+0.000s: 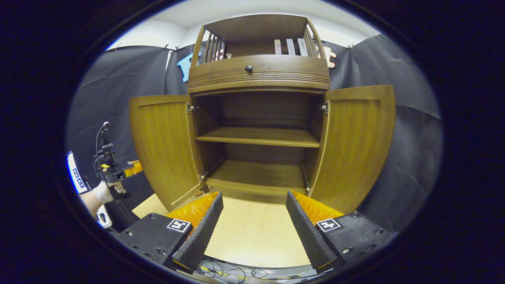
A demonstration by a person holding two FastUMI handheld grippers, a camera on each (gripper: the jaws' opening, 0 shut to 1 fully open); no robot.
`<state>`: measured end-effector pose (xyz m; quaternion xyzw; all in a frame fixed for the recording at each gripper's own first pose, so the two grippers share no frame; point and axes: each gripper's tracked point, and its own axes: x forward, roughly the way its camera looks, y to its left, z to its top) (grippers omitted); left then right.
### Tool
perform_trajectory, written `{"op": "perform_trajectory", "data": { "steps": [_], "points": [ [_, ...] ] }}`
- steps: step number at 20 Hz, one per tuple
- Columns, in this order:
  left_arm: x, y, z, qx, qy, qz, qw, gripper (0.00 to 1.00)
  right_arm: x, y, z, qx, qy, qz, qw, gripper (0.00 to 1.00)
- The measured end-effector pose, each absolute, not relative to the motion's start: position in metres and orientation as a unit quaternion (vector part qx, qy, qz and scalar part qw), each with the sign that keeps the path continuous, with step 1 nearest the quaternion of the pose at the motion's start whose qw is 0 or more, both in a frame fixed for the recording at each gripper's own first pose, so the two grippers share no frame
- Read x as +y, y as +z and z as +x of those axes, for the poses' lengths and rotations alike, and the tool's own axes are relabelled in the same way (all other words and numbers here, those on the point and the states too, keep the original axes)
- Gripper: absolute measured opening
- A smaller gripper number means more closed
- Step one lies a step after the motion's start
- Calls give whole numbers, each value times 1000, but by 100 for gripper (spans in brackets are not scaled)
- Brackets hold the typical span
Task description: Open the right door of the double-door shoe cabinet with the right hand, and open the left door with the left hand.
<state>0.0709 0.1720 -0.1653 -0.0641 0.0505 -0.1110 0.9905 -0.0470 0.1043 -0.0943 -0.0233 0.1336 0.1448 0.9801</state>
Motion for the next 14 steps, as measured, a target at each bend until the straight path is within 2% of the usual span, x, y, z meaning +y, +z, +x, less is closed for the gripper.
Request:
{"op": "perform_trajectory", "data": {
  "steps": [1, 2, 3, 7, 8, 9, 14],
  "points": [
    [171, -166, 70, 54, -124, -60, 989, 0, 104, -96, -46, 136, 144, -24, 980, 100],
    [169, -164, 71, 55, -132, -51, 988, 7, 105, -97, -46, 137, 143, -23, 980, 100],
    [169, -166, 71, 57, -140, -43, 988, 0, 107, -96, -45, 137, 146, -22, 979, 100],
    [170, -165, 65, 67, -156, -50, 984, 2, 113, -94, -43, 138, 153, -32, 978, 100],
    [173, -165, 60, 68, -154, -45, 985, 12, 113, -93, -42, 137, 154, -33, 978, 100],
    [176, -163, 55, 67, -155, -41, 985, 12, 113, -91, -40, 135, 154, -35, 978, 100],
    [206, -153, 27, 77, -110, -41, 990, 100, 114, -92, -35, 132, 160, -37, 978, 100]
  ]
}}
